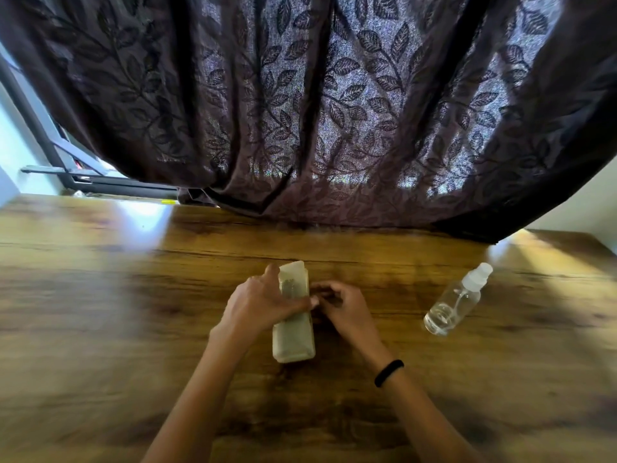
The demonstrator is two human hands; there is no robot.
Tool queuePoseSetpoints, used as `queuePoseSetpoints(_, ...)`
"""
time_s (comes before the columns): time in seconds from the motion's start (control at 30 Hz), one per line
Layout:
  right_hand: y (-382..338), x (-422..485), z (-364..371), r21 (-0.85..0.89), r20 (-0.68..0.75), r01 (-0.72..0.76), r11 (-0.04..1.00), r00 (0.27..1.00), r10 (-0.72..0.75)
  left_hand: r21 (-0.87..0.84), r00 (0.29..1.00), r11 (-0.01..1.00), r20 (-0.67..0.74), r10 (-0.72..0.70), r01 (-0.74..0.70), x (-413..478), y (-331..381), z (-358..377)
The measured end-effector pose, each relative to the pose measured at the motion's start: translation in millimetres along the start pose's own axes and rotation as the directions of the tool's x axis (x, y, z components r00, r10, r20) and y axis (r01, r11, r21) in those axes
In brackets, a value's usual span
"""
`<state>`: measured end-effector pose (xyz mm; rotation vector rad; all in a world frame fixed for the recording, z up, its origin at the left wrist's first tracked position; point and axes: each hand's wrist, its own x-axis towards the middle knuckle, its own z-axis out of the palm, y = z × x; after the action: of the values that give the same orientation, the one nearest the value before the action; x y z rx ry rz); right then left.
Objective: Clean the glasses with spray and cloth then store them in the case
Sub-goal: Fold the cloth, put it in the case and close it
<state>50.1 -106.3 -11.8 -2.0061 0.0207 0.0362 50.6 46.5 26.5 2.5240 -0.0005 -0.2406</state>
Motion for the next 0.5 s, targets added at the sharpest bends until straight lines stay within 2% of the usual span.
queuePoseSetpoints(0.07, 1.2, -2.1, -0.2, 0.05, -0.001, -0.021, 0.999, 1.0, 0.021, 0.078, 0.998, 0.997, -0.065, 0.013, -0.008, -2.9, 6.5, 5.2)
queuePoseSetpoints(0.17, 2.3, -3.0, -1.1, 0.102, -0.005, -0.056, 0.993, 0.998, 0.057, 0.143, 0.996, 0.99, -0.086, 0.006, 0.006, -4.3, 11.8, 7.1)
queuePoseSetpoints(0.5, 3.0, -5.0, -2.6, 0.195, 0.02, -0.097, 0.976, 0.995, 0.094, 0.137, 0.996, 0.99, -0.086, -0.01, 0.022, -1.3, 16.1, 11.8)
